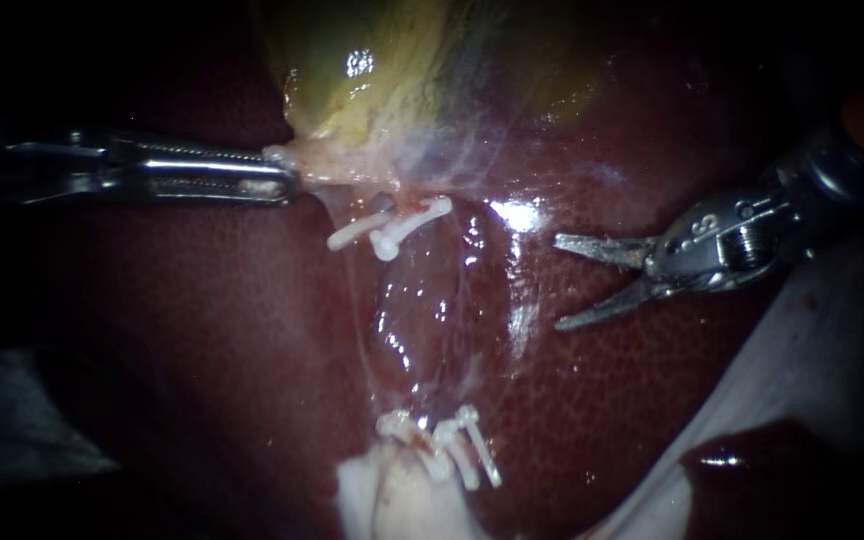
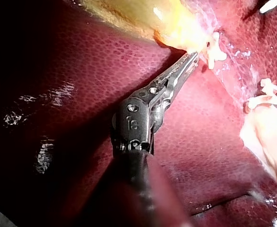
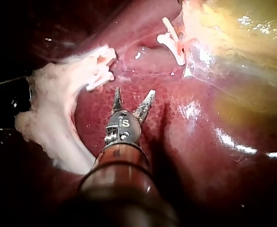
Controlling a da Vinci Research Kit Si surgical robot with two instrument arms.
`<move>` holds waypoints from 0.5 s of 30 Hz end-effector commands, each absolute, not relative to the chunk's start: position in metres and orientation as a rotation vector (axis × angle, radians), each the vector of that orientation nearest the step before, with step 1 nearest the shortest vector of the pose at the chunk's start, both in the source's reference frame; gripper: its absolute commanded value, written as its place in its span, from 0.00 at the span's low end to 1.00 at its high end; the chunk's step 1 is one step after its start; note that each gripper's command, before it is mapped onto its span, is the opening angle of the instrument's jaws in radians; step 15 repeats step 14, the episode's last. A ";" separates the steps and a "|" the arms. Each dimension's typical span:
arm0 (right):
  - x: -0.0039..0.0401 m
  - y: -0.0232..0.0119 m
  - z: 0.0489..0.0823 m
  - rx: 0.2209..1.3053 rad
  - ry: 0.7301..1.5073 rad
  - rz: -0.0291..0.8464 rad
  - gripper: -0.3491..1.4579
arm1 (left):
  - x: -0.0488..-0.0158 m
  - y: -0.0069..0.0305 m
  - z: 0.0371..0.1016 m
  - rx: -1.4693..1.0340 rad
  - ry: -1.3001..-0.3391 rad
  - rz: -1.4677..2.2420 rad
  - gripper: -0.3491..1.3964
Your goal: Go back from the cut right tube
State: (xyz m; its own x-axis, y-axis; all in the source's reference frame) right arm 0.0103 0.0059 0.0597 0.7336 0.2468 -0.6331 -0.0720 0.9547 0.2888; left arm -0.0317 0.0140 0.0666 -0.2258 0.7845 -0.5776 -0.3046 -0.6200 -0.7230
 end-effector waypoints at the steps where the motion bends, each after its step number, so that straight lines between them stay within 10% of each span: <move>1: 0.0102 0.0059 0.0598 0.257 0.731 0.174 0.99 | -0.0319 0.0139 0.0669 -1.295 -0.609 1.927 0.00; 15: 0.0102 0.0059 0.0598 0.275 0.740 0.169 0.99 | -0.0327 0.0135 0.0674 -1.298 -0.621 1.933 0.00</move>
